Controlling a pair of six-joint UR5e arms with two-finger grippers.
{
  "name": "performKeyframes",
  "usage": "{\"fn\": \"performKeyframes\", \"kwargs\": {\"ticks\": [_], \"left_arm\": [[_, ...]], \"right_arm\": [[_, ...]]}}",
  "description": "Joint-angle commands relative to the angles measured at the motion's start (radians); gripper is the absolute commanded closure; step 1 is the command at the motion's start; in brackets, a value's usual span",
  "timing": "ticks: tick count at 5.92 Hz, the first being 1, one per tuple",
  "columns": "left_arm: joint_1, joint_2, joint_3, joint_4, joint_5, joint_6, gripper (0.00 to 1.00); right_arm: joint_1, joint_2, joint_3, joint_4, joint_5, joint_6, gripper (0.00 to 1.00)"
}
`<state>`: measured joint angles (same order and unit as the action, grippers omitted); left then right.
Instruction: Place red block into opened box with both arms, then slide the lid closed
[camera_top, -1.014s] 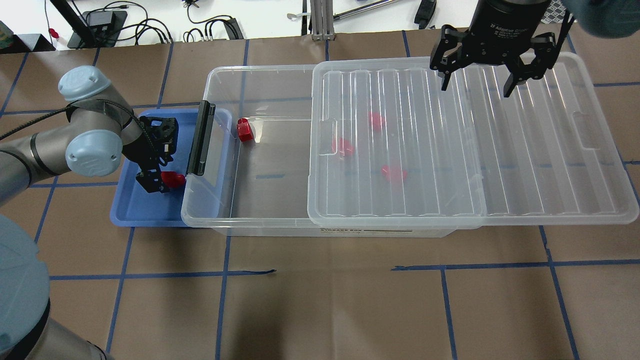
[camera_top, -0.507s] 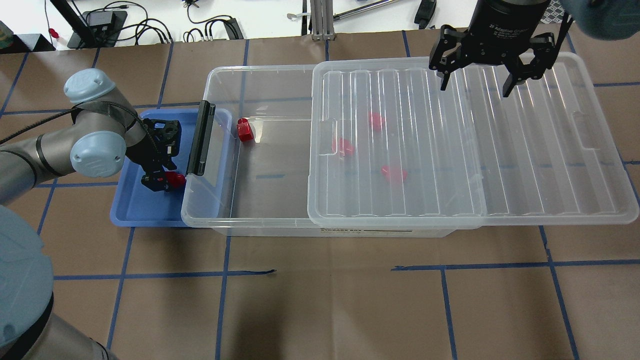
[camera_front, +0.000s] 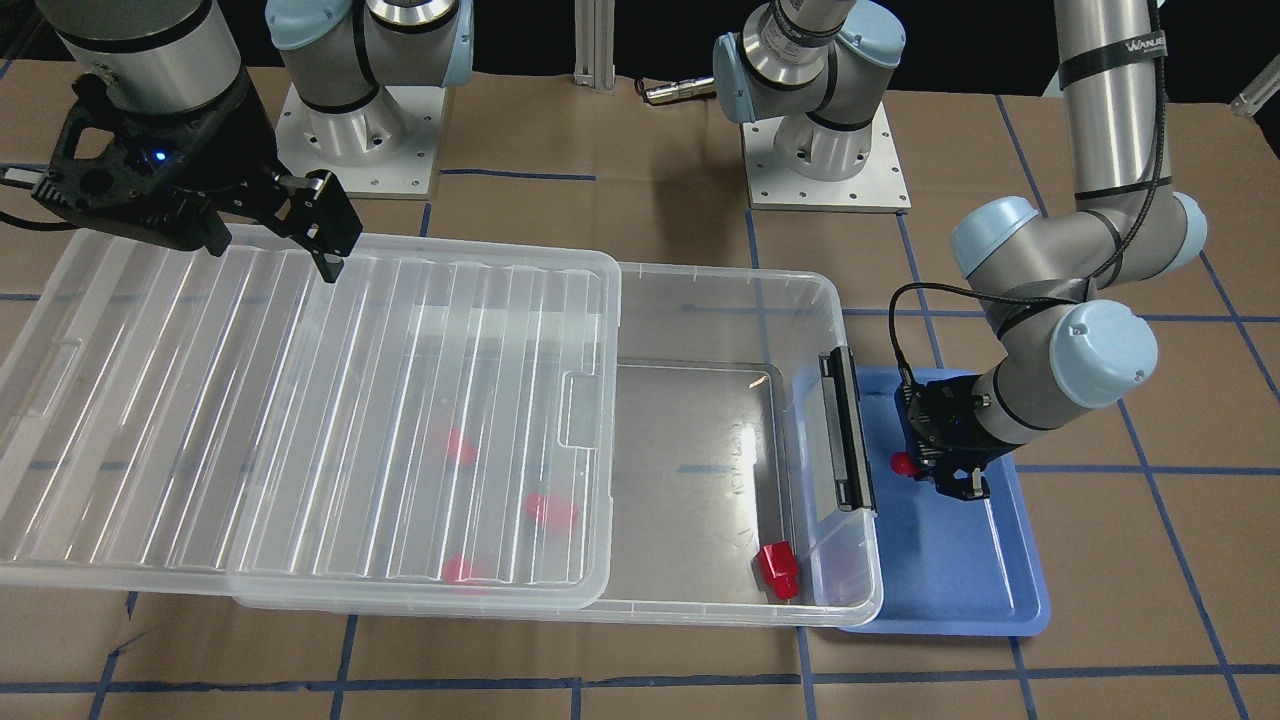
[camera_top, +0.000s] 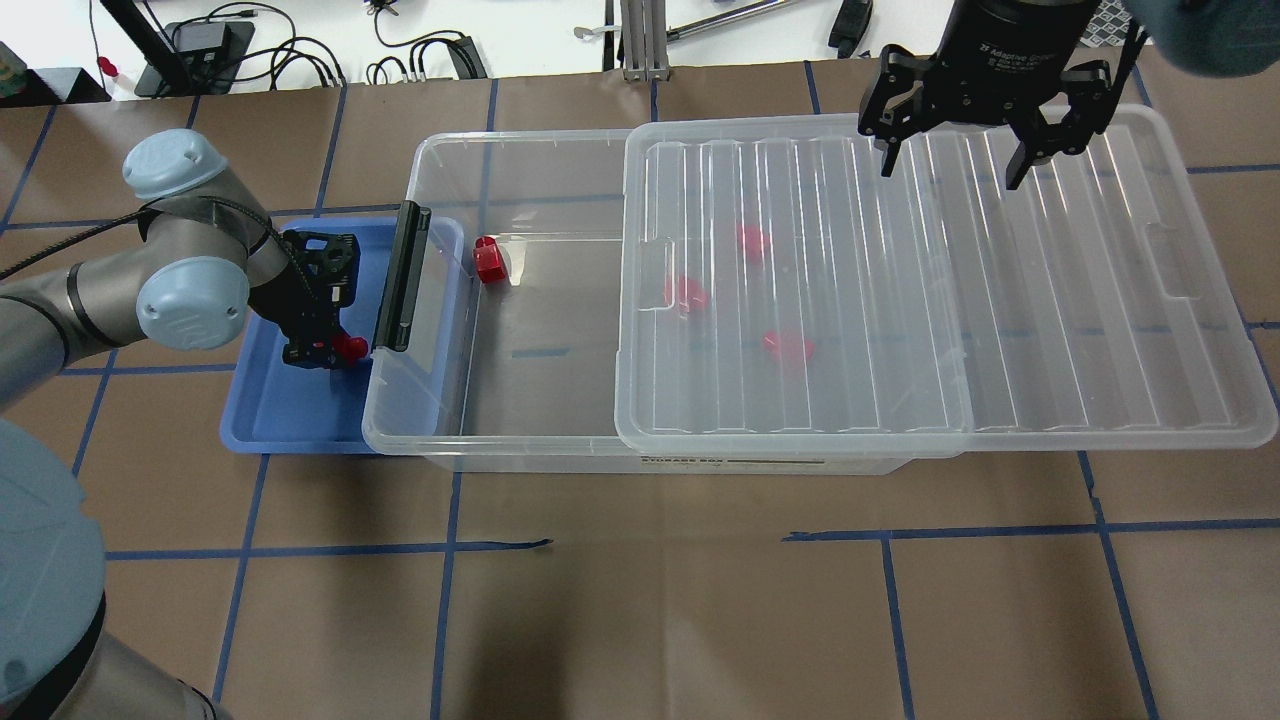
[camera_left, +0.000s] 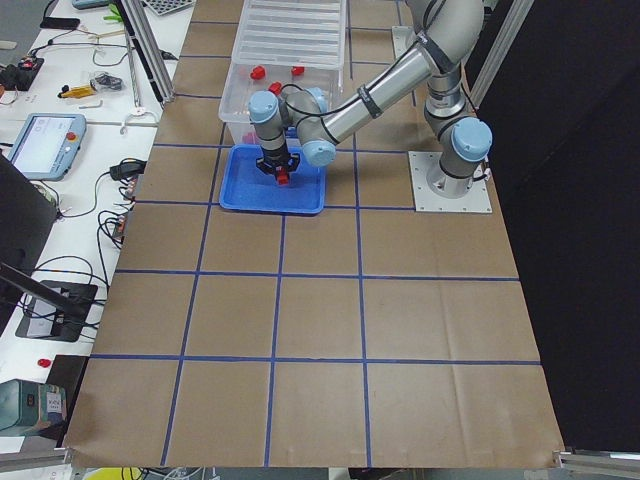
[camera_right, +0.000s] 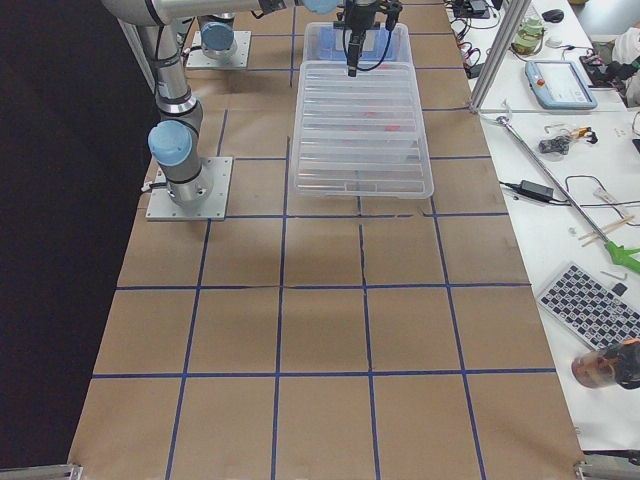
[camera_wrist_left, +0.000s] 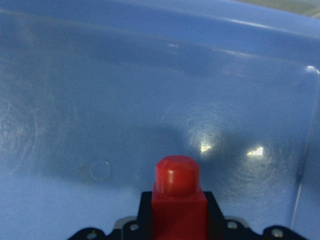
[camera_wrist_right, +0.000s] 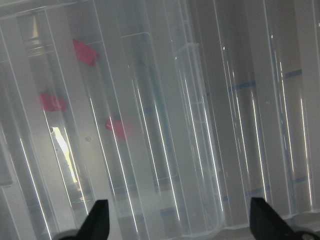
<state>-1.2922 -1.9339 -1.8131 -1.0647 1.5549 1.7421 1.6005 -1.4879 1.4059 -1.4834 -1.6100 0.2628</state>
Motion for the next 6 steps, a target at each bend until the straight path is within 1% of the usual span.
{"fn": "performKeyframes", "kwargs": {"ticks": [1, 2, 3, 4, 5, 6], "left_arm": [[-0.06, 0.083, 0.126, -0.207, -0.004, -0.027, 1.0], [-0.1, 0.116, 0.223, -0.325, -0.019, -0.065, 1.0], [-0.136, 0.146, 0.317, -0.459, -0.062, -0.082, 1.0], [-0.185, 0.17, 0.331, -0.469, -0.065, -0.143, 1.0], [-0.255, 0.164, 0.331, -0.457, -0.064, -0.214, 1.0], [-0.304, 0.139, 0.327, -0.443, -0.07, -0.223, 1.0]], "right_arm": [[-0.001, -0.002, 0.004, 0.002, 0.001, 0.003, 0.0], [-0.001, 0.003, 0.007, 0.002, 0.002, 0.003, 0.0], [-0.001, 0.003, 0.005, 0.002, 0.001, 0.001, 0.0], [-0.001, 0.002, 0.005, 0.002, 0.001, 0.001, 0.0], [-0.001, 0.0, 0.005, 0.002, 0.001, 0.001, 0.0], [-0.001, -0.002, 0.004, 0.002, 0.001, 0.001, 0.0]]}}
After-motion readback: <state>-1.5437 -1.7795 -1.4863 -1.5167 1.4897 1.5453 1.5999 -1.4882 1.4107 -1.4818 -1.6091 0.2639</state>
